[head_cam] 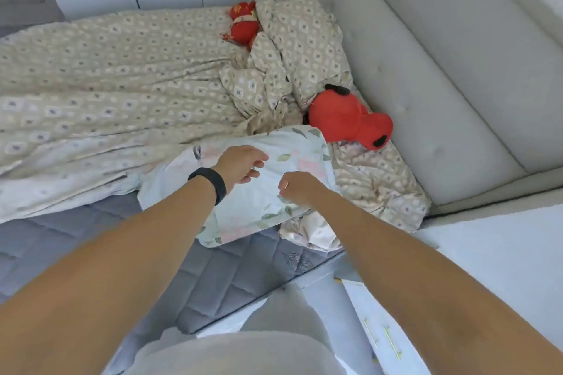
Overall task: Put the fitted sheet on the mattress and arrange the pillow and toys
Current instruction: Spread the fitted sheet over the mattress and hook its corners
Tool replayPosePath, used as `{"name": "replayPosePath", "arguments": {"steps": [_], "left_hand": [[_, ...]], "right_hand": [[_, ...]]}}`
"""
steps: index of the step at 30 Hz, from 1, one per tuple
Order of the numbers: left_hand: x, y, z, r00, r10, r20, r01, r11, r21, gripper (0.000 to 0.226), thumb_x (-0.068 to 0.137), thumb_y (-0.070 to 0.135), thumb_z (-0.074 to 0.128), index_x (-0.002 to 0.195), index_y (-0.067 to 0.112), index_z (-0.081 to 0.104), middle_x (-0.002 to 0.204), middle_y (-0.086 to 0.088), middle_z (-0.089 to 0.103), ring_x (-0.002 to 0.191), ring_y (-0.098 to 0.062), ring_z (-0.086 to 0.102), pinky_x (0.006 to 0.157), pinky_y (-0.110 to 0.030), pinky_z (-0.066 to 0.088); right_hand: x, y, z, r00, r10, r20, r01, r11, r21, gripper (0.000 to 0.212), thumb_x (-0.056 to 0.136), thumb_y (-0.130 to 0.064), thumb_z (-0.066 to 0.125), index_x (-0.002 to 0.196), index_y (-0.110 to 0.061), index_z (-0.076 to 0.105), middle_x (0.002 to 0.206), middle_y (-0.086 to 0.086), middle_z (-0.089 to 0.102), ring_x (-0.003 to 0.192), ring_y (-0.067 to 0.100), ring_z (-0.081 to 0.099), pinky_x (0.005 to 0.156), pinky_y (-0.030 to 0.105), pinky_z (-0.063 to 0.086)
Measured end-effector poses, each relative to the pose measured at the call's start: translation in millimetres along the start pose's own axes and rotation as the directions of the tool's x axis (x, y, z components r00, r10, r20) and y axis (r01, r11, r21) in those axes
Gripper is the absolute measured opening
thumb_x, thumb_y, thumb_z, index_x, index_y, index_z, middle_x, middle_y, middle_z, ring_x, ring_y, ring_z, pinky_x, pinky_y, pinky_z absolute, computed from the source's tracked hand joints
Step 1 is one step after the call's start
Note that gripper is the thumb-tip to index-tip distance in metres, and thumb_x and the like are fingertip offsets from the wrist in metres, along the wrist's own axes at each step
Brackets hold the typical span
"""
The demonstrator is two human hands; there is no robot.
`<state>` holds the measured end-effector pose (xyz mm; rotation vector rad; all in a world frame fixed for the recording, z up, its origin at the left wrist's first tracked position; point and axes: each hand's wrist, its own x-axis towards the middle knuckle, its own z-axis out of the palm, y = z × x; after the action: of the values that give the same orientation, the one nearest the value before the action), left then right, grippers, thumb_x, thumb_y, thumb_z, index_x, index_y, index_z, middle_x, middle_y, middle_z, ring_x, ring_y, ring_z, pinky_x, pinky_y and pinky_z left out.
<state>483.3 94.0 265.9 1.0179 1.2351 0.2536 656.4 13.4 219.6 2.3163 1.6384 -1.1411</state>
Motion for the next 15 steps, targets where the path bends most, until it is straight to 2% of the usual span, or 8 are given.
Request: {"name": "replayPosePath", "arguments": {"steps": [5, 8, 10, 13, 15], "left_hand": [[61.8, 12.0, 40.4, 0.974, -0.149, -0.168, 0.136, 0.987, -0.086, 0.018, 0.092, 0.024, 0.067, 0.103, 0.011, 0.071, 0.089, -0.004, 0.064, 0.075, -0.022, 0.056, 0.068, -0.029, 0.043], [81.3, 11.4, 53.7, 0.943, -0.238, -0.232, 0.203, 0.965, -0.165, 0.019, 0.094, 0.028, 0.067, 0.105, 0.013, 0.071, 0.091, -0.002, 0.066, 0.075, -0.02, 0.058, 0.067, -0.028, 0.046], [86.6, 11.1, 59.0, 0.91, -0.304, -0.28, 0.244, 0.942, -0.229, 0.02, 0.094, 0.029, 0.066, 0.106, 0.013, 0.07, 0.094, -0.003, 0.067, 0.076, -0.02, 0.058, 0.067, -0.028, 0.046], [84.5, 7.9, 59.1, 0.867, -0.361, -0.343, 0.282, 0.924, -0.259, 0.024, 0.095, 0.028, 0.063, 0.11, 0.011, 0.07, 0.096, -0.004, 0.067, 0.078, -0.022, 0.059, 0.069, -0.029, 0.047], [81.1, -0.4, 57.4, 0.857, -0.366, -0.364, 0.298, 0.927, -0.23, 0.025, 0.095, 0.03, 0.062, 0.11, 0.012, 0.071, 0.1, -0.003, 0.068, 0.079, -0.021, 0.061, 0.073, -0.03, 0.049]], "right_hand": [[111.3, 60.4, -44.3, 0.986, -0.068, 0.155, 0.098, 0.976, -0.195, 0.031, 0.095, -0.025, 0.053, 0.125, -0.02, 0.061, 0.134, 0.002, 0.055, 0.121, 0.024, 0.053, 0.098, 0.038, 0.049], [169.3, 76.7, -73.2, 0.966, -0.15, 0.211, 0.218, 0.911, -0.35, 0.032, 0.097, -0.021, 0.049, 0.125, -0.011, 0.059, 0.129, 0.008, 0.058, 0.115, 0.029, 0.057, 0.09, 0.04, 0.053], [203.9, 80.4, -85.4, 0.965, -0.165, 0.202, 0.236, 0.883, -0.406, 0.032, 0.093, -0.016, 0.049, 0.124, -0.012, 0.058, 0.128, 0.011, 0.058, 0.116, 0.03, 0.057, 0.082, 0.038, 0.052], [246.1, 81.4, -94.6, 0.972, -0.21, 0.107, 0.236, 0.871, -0.431, 0.039, 0.09, -0.017, 0.053, 0.129, -0.015, 0.054, 0.129, 0.011, 0.054, 0.119, 0.033, 0.053, 0.083, 0.038, 0.046], [272.4, 86.8, -100.3, 0.963, -0.255, 0.093, 0.27, 0.864, -0.425, 0.055, 0.084, -0.025, 0.061, 0.136, -0.017, 0.048, 0.127, 0.012, 0.055, 0.118, 0.035, 0.053, 0.084, 0.04, 0.048]]}}
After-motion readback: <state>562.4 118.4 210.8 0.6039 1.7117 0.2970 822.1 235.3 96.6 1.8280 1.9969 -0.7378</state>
